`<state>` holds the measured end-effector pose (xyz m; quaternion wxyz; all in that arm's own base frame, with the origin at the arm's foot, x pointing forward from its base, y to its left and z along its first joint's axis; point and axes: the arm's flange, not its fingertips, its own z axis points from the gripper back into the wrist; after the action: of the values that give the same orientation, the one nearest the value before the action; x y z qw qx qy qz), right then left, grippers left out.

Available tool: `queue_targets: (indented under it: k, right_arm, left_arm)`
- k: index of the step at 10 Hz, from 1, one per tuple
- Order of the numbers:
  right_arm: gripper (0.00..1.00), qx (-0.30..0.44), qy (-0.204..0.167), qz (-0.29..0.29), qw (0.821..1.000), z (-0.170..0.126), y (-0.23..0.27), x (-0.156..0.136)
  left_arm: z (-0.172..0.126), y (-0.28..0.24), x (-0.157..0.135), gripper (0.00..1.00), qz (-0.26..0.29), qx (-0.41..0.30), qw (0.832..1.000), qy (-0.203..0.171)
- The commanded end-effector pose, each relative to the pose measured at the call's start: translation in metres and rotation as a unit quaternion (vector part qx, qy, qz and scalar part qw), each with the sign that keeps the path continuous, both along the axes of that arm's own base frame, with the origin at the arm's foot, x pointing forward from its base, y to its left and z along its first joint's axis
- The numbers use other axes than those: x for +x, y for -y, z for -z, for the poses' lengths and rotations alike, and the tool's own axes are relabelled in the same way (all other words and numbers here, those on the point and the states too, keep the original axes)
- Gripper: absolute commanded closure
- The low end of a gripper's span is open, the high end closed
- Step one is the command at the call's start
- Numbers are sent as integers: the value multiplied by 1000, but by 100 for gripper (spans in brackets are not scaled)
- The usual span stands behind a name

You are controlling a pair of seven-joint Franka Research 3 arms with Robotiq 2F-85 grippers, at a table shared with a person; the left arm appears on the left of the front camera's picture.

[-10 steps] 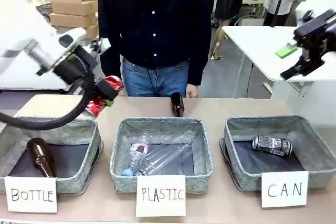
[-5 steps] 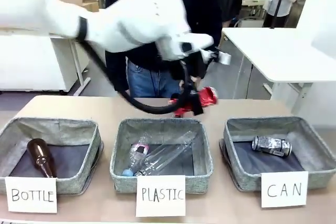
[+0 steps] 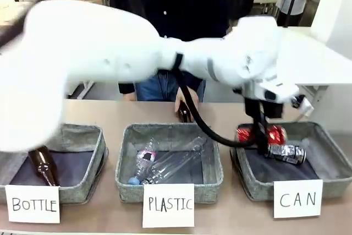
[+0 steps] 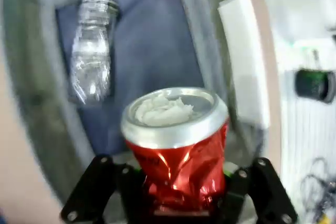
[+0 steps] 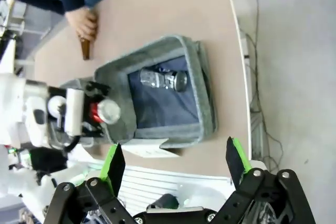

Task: Sort the can waste into the basket.
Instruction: Pick up the can waste from the table and place it in the right Fabric basket.

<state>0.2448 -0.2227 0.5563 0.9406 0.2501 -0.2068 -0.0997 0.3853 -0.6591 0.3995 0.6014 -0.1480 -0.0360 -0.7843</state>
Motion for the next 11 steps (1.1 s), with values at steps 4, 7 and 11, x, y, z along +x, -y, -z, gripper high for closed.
queue_targets:
  k: [4,7,11]
  right_arm:
    - [0,-15,0,-2,1000,-9,1,2]
    - [0,-15,0,-2,1000,-9,1,2]
    - [0,-15,0,-2,1000,-9,1,2]
  left_arm:
    - [0,24,-21,100,-14,-27,998,-50]
    - [-3,27,-22,100,-22,-36,997,-62]
    - [-17,23,-8,40,-31,-45,996,-67]
